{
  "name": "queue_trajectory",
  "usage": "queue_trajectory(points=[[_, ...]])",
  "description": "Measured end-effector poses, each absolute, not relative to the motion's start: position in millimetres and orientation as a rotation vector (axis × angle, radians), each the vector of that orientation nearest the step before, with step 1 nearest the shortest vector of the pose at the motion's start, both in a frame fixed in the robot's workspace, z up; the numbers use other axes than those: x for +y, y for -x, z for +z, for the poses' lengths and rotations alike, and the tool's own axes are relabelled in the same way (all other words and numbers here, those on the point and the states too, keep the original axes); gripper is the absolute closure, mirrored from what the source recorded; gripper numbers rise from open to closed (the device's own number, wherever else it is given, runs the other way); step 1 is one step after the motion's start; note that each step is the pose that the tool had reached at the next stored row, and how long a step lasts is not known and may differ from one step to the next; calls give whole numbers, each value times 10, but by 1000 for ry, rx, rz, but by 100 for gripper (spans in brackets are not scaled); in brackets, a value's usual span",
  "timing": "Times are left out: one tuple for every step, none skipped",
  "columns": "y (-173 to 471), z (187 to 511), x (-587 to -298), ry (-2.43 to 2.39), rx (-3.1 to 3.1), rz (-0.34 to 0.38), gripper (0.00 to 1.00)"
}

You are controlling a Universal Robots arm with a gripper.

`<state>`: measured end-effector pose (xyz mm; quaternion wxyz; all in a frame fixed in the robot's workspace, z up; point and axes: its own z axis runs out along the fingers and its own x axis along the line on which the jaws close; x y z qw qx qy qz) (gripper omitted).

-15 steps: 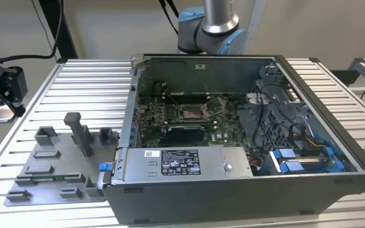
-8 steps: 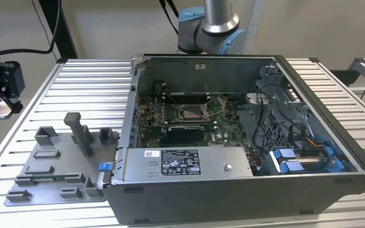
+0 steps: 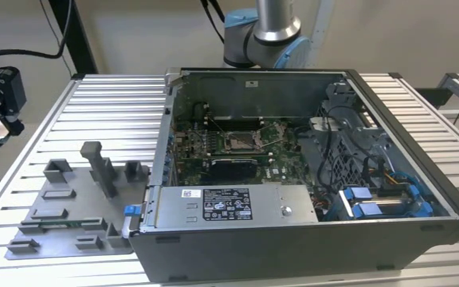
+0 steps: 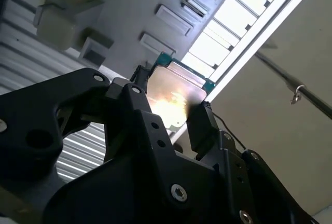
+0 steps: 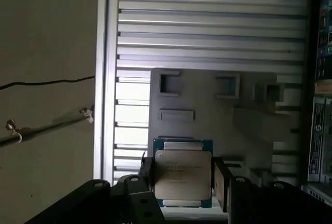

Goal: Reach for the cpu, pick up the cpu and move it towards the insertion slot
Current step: 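Pick up the cpu and move it towards the insertion slot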

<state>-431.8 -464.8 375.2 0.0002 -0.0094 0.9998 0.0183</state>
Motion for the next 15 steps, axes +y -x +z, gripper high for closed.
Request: queue_trajectory(points=[[4318, 3773, -4648, 30, 3140, 58, 100], [4318, 3793, -4648, 30, 3140, 58, 100], [4318, 3813, -4648, 30, 3140, 58, 100], [4318, 3833, -4648, 30, 3140, 57, 100], [4318, 3850, -4648, 30, 3140, 57, 100], [4318, 3868, -4648, 30, 3140, 57, 100], [4318, 3885, -4648, 30, 3140, 57, 100], [4318, 3900, -4648, 30, 3140, 57, 100], [4318, 3919, -4648, 30, 3140, 57, 100], [4318, 3935, -4648, 30, 3140, 57, 100], [4318, 3953, -4648, 30, 3140, 57, 100], [4318, 3971, -4648, 30, 3140, 57, 100], [4318, 3988, -4648, 30, 3140, 56, 100], [4318, 4004, -4648, 30, 3140, 56, 100], [4318, 4019, -4648, 30, 3140, 56, 100]])
